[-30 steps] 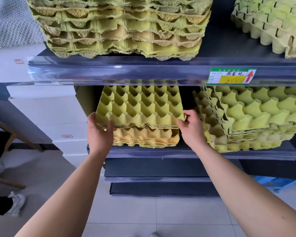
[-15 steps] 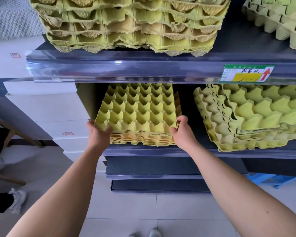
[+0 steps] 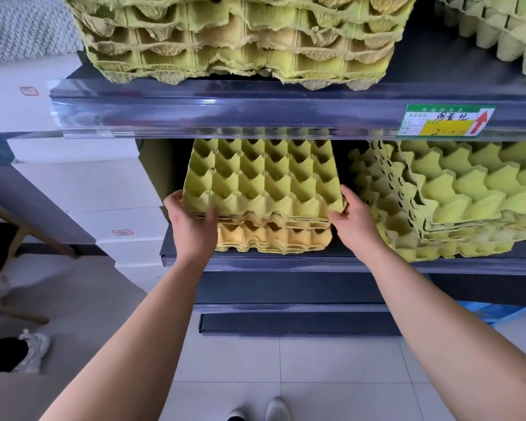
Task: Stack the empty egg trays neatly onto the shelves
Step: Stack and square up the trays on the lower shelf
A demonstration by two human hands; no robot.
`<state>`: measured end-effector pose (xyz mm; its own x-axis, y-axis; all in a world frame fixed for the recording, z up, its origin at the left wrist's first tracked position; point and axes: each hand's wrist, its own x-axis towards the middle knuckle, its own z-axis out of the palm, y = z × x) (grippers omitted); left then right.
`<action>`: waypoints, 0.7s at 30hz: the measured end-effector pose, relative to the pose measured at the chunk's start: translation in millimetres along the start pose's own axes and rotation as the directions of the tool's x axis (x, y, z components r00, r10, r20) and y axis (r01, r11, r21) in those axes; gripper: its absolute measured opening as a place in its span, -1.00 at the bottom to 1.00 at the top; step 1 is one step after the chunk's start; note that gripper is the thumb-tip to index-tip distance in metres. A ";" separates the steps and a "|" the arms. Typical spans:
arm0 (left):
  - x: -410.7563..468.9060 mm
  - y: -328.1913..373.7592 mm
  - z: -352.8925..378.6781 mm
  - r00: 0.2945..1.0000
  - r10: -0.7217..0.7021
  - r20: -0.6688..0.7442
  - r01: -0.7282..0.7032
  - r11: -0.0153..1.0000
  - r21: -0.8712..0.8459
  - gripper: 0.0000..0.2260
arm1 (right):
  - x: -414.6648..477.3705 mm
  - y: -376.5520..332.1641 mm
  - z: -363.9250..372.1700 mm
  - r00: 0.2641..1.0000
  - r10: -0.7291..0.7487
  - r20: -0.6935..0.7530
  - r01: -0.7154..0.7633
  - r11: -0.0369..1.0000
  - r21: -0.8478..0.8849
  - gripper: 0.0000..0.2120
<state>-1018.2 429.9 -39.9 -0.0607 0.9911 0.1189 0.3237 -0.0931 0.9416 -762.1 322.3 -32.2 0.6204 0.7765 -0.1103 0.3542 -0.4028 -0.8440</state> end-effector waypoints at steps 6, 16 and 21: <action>-4.0 -14.0 15.3 0.995 -0.059 0.083 0.053 0.996 0.069 -0.55 | -3.3 10.8 -6.0 0.996 0.075 0.046 -0.071 0.994 -0.084 -0.40; 6.0 -40.6 12.7 0.958 -0.197 0.210 0.160 0.970 0.182 -0.44 | -4.2 26.1 11.1 0.979 0.166 0.120 -0.157 0.985 -0.078 -0.43; 7.9 -39.7 13.9 0.951 -0.232 0.204 0.215 0.971 0.102 -0.44 | -4.0 24.2 9.5 0.987 0.134 0.092 -0.136 0.990 0.018 -0.40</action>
<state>-1018.4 442.7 -80.7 0.0602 0.9837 -0.1694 0.3975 0.1321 0.9081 -762.7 314.0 -57.1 0.5950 0.7568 -0.2705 0.2534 -0.4960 -0.8305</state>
